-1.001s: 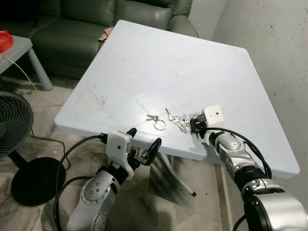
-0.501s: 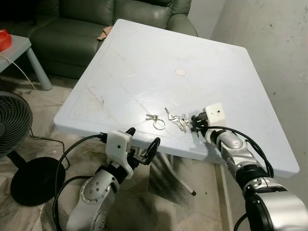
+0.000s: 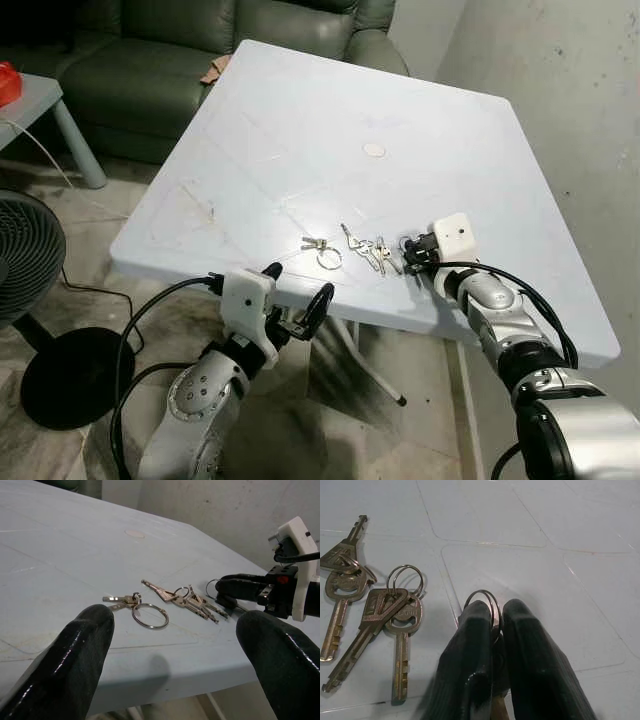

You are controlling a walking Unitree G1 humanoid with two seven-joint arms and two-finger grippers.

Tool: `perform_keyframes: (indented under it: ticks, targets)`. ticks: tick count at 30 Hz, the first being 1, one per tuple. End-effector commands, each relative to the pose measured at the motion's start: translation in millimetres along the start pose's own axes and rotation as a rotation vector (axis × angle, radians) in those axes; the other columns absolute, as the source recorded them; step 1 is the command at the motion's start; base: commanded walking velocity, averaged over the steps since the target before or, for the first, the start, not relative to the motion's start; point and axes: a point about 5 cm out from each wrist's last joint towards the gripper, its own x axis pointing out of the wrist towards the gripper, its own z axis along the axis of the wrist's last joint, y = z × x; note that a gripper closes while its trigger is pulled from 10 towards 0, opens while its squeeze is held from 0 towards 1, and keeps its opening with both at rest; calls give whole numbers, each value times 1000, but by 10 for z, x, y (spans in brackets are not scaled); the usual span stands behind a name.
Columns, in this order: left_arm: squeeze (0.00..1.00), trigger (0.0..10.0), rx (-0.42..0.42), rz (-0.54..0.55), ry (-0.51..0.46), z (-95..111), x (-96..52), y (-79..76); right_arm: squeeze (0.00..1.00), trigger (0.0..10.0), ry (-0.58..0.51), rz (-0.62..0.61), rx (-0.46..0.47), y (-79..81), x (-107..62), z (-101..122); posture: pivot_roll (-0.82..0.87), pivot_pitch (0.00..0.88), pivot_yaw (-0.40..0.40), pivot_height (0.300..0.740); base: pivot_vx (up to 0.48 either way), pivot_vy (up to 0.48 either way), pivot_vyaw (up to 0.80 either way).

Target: Hang keys on a hook

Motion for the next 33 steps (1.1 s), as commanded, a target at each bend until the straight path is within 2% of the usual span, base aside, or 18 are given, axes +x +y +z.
perform_keyframes:
  ticks: [1, 9, 15, 17, 20, 25, 30, 31, 33]
  targets:
    - [0, 10000, 5, -15, -6, 10, 29, -38, 0, 0, 3, -15, 12, -89, -30, -5, 129, 146, -156, 740, 0, 0, 0]
    - [0, 10000, 5, -10, -9, 9, 48, -26, 0, 0, -5, -17, 29, -110, -23, 30, 129, 143, -158, 740, 0, 0, 0]
    - [0, 10000, -5, 9, -20, 30, 73, 10, 0, 0, -61, -59, 107, -198, -27, 130, 132, 129, -157, 740, 0, 0, 0]
    - [0, 10000, -22, 29, -35, 66, 106, 62, 0, 0, -109, -67, 151, -171, -18, 185, 127, 117, -155, 740, 0, 0, 0]
    - [0, 10000, -13, 49, -46, 89, 164, 132, 0, 0, -162, -57, 155, -81, -13, 226, 124, 94, -146, 740, 0, 0, 0]
    - [0, 10000, 4, 99, -64, 146, 252, 272, 0, 0, -230, -109, 200, -98, -36, 331, 114, 63, -134, 740, 0, 0, 0]
    - [0, 10000, -10, 158, -87, 233, 323, 453, 0, 0, -332, -187, 181, -188, -158, 469, 101, 30, -124, 740, 0, 0, 0]
    - [0, 10000, 15, 180, -93, 274, 355, 529, 0, 0, -372, -210, 168, -210, -248, 501, 96, 12, -118, 740, 0, 0, 0]
    - [0, 10000, 24, 192, -93, 291, 382, 587, 0, 0, -389, -233, 167, -205, -318, 502, 88, 0, -110, 740, 0, 0, 0]
